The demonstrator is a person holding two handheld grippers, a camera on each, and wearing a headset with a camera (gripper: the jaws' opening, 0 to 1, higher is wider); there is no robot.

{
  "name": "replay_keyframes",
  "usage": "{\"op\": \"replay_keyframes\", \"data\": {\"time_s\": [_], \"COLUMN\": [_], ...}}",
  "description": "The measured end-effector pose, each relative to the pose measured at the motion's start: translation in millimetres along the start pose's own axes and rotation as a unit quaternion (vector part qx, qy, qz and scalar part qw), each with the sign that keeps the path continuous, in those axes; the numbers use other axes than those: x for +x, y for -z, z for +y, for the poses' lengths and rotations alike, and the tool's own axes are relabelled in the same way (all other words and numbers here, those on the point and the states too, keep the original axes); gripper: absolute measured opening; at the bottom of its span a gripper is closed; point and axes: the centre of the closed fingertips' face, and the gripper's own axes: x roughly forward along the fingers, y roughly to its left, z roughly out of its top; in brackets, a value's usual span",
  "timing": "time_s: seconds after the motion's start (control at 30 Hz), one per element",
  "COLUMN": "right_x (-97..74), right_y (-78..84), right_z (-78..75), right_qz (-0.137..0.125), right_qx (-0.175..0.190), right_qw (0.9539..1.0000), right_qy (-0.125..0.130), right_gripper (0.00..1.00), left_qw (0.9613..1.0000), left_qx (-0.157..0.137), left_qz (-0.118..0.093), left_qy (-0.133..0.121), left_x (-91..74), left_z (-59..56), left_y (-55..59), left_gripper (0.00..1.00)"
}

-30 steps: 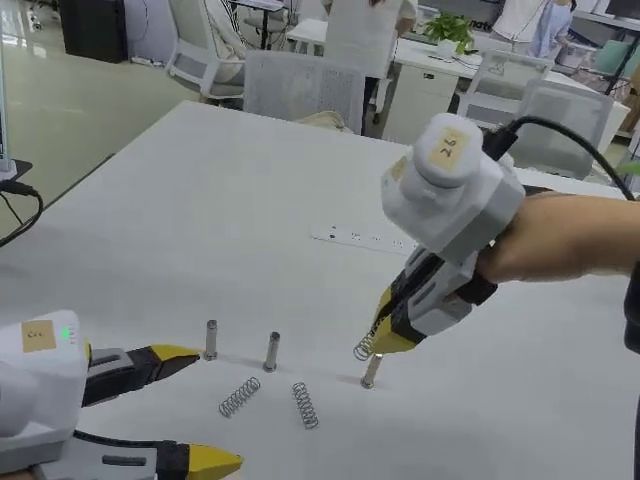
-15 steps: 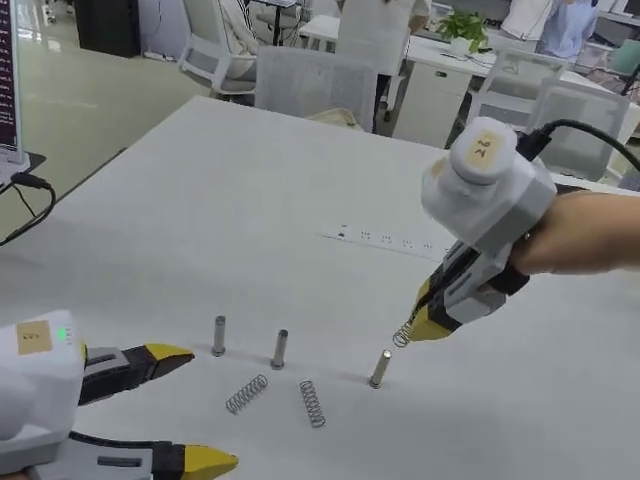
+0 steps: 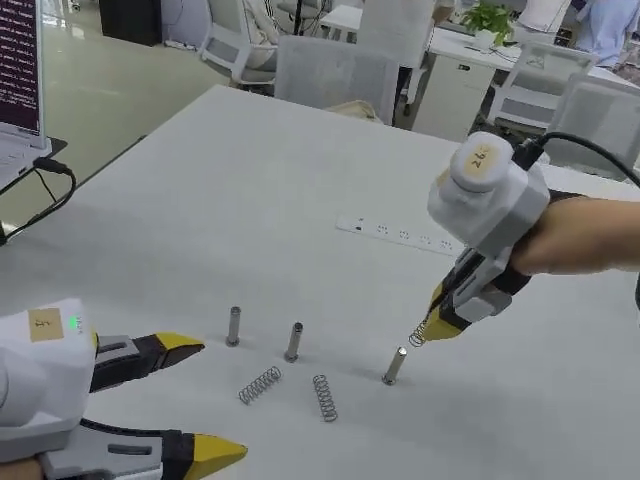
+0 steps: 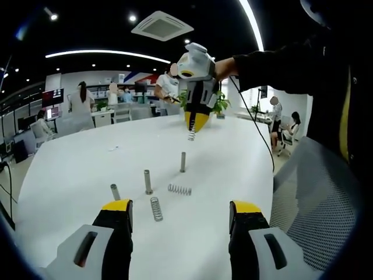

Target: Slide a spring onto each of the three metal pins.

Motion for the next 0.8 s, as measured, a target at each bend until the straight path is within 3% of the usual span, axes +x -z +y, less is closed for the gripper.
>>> {"op": "replay_keyframes", "data": {"time_s": [0.4, 0.8], "right_x": [20.2, 28.6], "right_y": [6.5, 10.8], "right_z": [-11.2, -18.2], "right_qz": [0.024, 0.036], "right_qx": [-0.001, 0.002], "right_qw": [0.9997, 0.9993], "right_qy": [0.000, 0.000], "right_gripper": [0.08, 0.08], "left_qw": [1.0000, 1.0000], "left_qx": [-0.001, -0.004], "left_qz": [0.000, 0.001], "left_qy": [0.001, 0.000], "left_x": [2.5, 1.1], "left_z": [-1.4, -1.7], "left_y": [-0.5, -0.2], "left_gripper": [0.63, 0.63]}}
